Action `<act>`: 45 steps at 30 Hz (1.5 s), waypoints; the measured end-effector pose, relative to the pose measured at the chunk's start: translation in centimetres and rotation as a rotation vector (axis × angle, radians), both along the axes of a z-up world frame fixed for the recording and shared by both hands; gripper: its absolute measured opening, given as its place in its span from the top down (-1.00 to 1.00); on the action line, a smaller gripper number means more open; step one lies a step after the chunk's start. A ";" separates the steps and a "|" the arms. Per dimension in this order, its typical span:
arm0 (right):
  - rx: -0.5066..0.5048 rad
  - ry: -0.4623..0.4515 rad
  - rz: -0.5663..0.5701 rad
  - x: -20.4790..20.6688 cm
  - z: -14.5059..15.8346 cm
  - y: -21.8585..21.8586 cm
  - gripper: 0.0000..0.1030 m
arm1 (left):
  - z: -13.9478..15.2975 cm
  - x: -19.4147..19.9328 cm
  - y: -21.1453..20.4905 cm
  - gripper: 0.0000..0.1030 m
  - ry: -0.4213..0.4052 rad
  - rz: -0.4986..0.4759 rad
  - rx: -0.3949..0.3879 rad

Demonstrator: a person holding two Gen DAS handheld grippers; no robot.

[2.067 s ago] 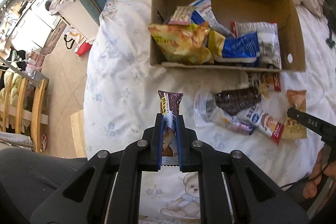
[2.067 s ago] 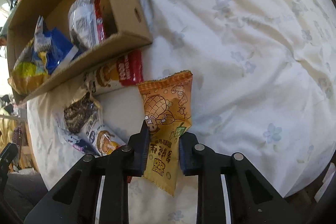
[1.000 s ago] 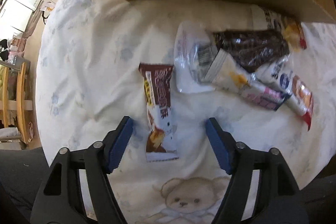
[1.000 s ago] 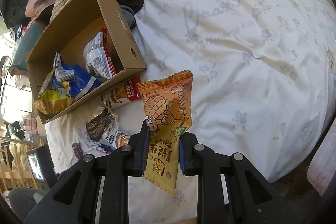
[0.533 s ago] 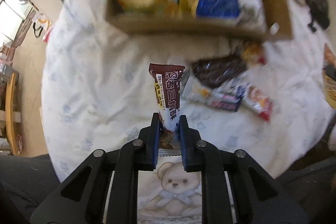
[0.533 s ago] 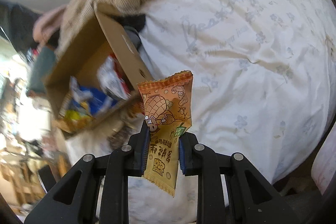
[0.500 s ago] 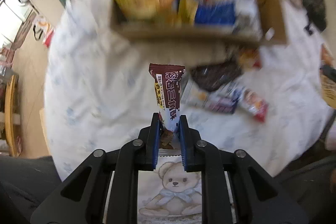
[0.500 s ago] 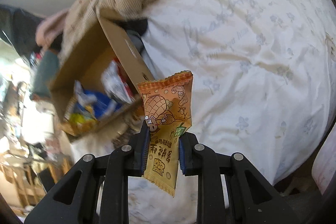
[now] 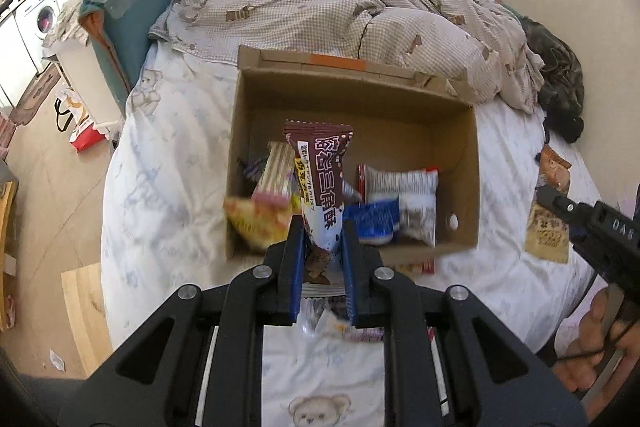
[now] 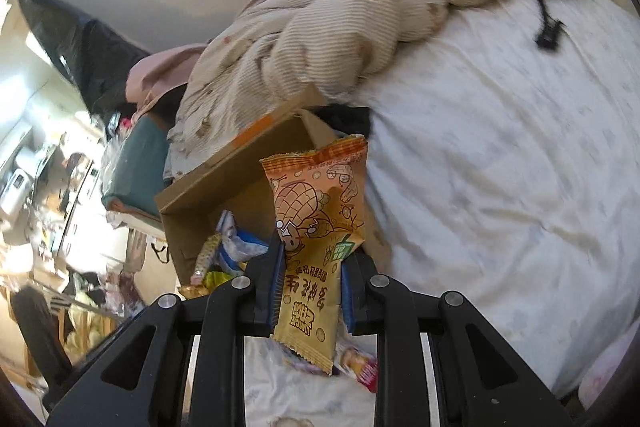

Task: Organize snacks
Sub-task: 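Carry both snacks over the cardboard box with both tools, then open both tools to drop the snacks into the box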

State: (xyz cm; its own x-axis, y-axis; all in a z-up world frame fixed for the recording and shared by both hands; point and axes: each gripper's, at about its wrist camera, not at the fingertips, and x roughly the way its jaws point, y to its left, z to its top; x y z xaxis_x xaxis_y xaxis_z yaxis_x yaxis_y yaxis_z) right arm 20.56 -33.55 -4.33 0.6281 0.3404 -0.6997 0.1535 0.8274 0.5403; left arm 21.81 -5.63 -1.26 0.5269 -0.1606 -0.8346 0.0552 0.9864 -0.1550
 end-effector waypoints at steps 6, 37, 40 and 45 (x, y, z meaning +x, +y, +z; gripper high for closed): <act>-0.060 0.011 0.081 4.4 -0.8 2.5 0.52 | -1.1 3.8 -0.7 0.73 0.002 -0.031 0.060; -0.111 0.095 0.172 9.9 -5.7 6.4 0.49 | -5.3 8.5 -0.4 0.67 -0.042 -0.076 0.103; -0.111 0.098 0.166 9.9 -5.8 6.3 0.48 | -5.1 8.2 -0.7 0.58 -0.050 -0.084 0.109; -0.100 0.099 0.156 9.9 -5.7 6.3 0.45 | -4.4 8.0 -0.5 -0.02 -0.078 -0.062 0.095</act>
